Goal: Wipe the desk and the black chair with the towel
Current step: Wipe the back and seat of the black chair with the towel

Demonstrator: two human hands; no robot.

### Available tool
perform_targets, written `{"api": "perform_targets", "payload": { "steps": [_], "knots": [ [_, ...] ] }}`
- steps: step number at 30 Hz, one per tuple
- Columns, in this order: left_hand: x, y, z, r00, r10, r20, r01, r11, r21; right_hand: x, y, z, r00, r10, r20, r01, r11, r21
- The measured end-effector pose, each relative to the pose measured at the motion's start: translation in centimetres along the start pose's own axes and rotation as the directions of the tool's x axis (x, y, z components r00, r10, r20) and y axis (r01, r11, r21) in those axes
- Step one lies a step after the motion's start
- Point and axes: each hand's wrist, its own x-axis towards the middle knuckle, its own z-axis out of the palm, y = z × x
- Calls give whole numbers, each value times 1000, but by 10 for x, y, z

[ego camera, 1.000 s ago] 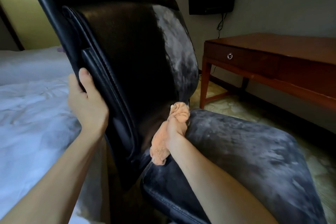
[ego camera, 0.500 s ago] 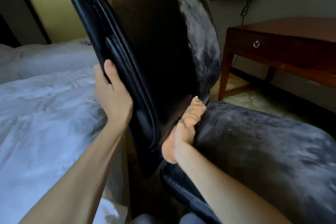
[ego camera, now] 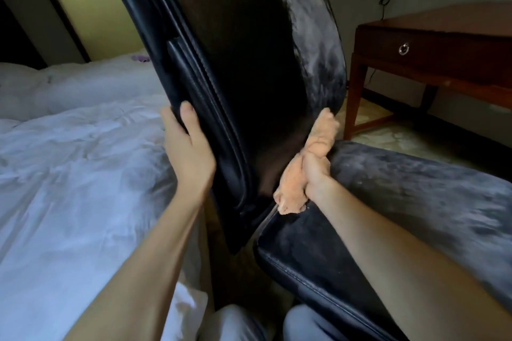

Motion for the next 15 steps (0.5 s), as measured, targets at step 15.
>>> {"api": "perform_targets", "payload": {
  "steps": [15],
  "knots": [
    [-14,-2,-4,998,-36,47,36,999,-11,-35,31,-12,990,64,122,-68,997,27]
  ]
}}
